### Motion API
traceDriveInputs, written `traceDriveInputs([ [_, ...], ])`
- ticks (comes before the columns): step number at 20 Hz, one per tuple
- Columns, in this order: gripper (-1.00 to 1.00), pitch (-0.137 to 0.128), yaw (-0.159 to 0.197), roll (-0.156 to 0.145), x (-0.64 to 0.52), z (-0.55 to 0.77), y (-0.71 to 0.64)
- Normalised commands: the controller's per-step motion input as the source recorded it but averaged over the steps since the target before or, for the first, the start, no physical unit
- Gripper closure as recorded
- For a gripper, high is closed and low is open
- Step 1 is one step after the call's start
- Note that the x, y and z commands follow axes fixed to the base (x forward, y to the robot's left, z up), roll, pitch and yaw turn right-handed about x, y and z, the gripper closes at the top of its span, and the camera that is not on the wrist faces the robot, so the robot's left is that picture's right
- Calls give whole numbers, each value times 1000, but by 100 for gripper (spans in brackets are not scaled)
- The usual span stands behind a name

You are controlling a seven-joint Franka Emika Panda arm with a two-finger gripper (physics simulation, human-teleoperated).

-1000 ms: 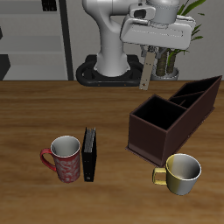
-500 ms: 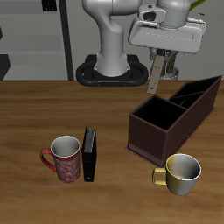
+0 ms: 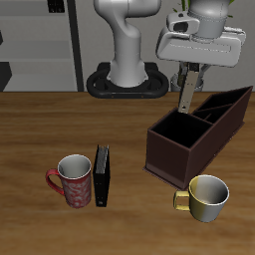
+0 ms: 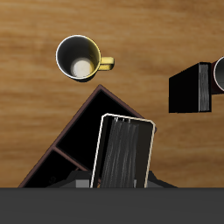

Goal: Place the yellow book into the left desk caddy's right compartment

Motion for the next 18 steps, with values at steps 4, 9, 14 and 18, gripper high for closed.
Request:
traceDriveInputs([
  [4,100,9,9,19,96,-60,214],
  [9,100,10,5,16,99,-106,111],
  [14,100,14,16,2,111,-248,-53],
  [18,100,34,7,-5,169,-318,-60],
])
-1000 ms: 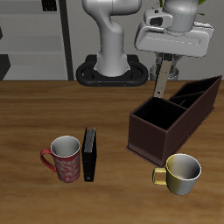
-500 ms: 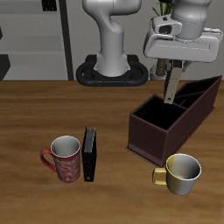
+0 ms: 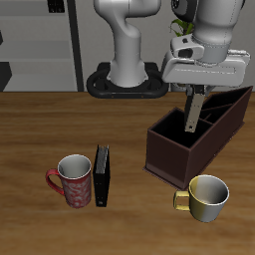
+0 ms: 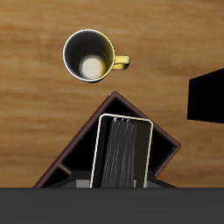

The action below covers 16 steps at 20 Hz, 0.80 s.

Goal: Place the yellow book into the left desk caddy's right compartment

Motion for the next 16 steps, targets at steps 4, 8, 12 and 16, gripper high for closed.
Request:
traceDriveInputs([
  [4,100,31,-10,9,63,-241,8],
  [8,100,28,6,16,66,-300,83],
  [12,100,43,-23,20,-30,-360,34],
  [16,100,-5,1,19,-107,-280,-12],
])
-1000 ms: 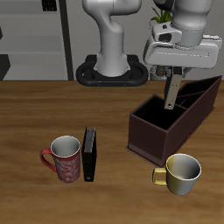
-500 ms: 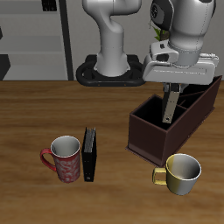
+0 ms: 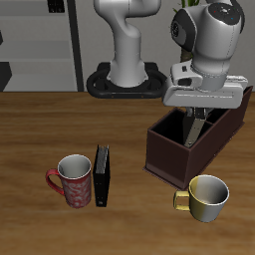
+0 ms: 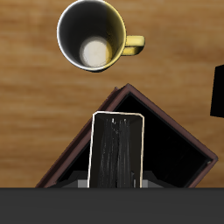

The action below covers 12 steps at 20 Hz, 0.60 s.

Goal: Place the yellow book into the left desk caddy's right compartment

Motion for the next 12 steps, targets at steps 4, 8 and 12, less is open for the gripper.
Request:
traceDriveInputs([
  [4,100,-18,-27,22,-170,-269,-30],
  [8,100,4,-48,6,-163,-396,-192],
  [12,100,20,-7,-11,30,-325,-209],
])
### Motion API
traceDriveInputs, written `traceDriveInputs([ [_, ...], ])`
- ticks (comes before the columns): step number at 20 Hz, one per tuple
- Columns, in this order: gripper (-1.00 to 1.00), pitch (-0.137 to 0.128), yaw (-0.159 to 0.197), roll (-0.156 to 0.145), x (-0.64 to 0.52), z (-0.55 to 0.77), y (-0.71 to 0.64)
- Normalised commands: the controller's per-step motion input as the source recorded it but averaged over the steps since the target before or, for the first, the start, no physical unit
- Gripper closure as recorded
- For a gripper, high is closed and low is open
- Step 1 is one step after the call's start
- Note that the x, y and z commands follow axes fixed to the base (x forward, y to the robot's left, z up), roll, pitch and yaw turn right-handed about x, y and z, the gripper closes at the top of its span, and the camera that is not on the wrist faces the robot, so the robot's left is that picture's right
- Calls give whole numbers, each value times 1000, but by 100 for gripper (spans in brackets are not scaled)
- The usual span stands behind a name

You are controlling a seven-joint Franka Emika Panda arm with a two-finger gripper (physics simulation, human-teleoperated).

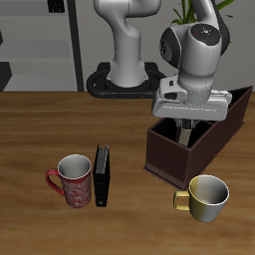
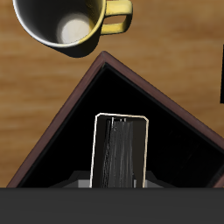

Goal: Place the yellow book into the left desk caddy's right compartment

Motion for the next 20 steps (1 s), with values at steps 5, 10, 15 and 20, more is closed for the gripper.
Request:
traceDriveInputs([
  [5,-100,62,11,27,93,-144,-68],
  [10,-100,-26,-5,52,-40,77,20],
  [15,-100,-38,-16,0,-134,263,-101],
  [20,-100,-23,9,45,-198,242,-50],
])
